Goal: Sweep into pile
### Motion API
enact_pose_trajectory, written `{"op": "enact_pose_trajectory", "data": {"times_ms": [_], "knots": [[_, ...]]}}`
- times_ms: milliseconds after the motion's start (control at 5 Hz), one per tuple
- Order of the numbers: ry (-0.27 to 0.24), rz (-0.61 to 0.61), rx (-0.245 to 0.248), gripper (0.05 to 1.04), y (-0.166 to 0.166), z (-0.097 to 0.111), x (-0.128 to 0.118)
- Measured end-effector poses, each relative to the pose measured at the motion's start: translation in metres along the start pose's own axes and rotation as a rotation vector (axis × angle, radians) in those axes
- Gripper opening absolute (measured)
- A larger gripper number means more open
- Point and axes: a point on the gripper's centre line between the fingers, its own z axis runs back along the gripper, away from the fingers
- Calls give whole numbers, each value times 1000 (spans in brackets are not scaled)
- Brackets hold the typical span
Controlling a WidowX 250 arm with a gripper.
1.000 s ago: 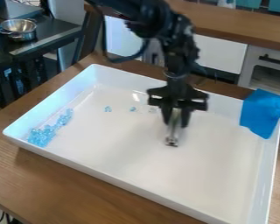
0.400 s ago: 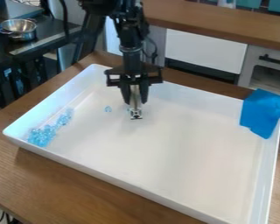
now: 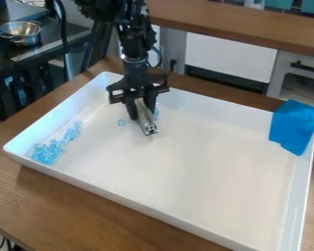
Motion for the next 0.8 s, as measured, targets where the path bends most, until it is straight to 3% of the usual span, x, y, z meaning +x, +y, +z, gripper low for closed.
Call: {"op": "enact_pose_trajectory", "data": {"times_ms": [200,400,600,800], "knots": [[-12,7,12,381,0,-4,-4],[26,15,-7,381,-3,0,-11],[100,34,-36,381,-9,10,-21],[81,45,-89,381,-23,36,-18]]}}
